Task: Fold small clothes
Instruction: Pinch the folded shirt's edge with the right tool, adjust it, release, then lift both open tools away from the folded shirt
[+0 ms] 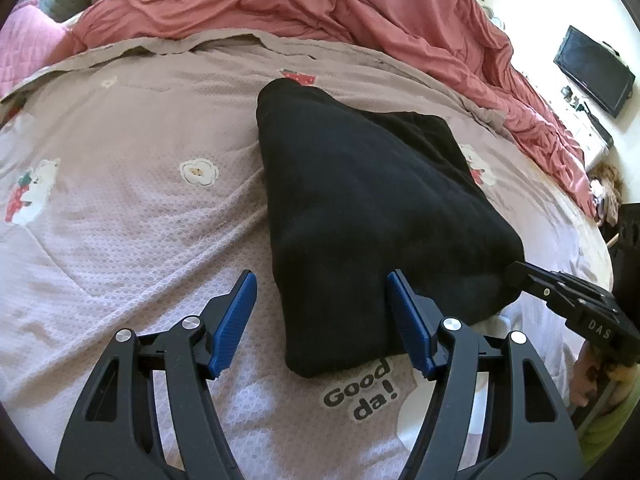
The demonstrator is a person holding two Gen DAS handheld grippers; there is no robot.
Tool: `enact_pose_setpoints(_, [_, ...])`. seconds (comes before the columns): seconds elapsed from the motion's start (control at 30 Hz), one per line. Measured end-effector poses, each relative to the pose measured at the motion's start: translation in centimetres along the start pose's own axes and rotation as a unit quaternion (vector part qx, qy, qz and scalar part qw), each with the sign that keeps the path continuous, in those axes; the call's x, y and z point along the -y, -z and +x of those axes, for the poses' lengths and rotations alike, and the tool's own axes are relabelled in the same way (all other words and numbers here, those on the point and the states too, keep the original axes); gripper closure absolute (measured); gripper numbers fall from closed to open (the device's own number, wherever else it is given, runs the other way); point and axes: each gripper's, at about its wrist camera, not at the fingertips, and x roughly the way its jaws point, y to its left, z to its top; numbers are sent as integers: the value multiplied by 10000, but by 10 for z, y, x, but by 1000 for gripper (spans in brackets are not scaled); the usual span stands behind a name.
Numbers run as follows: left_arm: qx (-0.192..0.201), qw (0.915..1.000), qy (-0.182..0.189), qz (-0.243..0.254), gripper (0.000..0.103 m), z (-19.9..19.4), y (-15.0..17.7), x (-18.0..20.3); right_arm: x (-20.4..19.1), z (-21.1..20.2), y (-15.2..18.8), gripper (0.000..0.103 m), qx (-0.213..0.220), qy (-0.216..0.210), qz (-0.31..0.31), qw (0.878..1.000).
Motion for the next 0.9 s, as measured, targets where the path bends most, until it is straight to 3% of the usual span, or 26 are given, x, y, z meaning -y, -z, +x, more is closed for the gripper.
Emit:
enact_pose_setpoints(0.17, [-25, 10000, 21, -78, 43, 0, 4, -3, 5, 13, 9, 92, -168, 239, 181, 9994])
enact_pose_setpoints(0.3, [-4, 10000, -16, -84, 43, -5, 5, -3, 0, 7, 9, 77, -116, 501, 39, 9987])
enact_pose_setpoints(0.7, [172, 9997, -139, -48, 37, -27, 2, 1, -2, -15, 8, 57, 188, 797, 51, 9966])
enact_pose_setpoints(0.87, [279, 9995, -148, -57, 26, -40, -1, 4, -6, -29, 2, 41, 425, 860, 61, 9954])
enact_pose_setpoints(0.9, [318, 9994, -162, -41, 24, -44, -2, 5, -8, -32, 0, 32, 465, 880, 55, 9950])
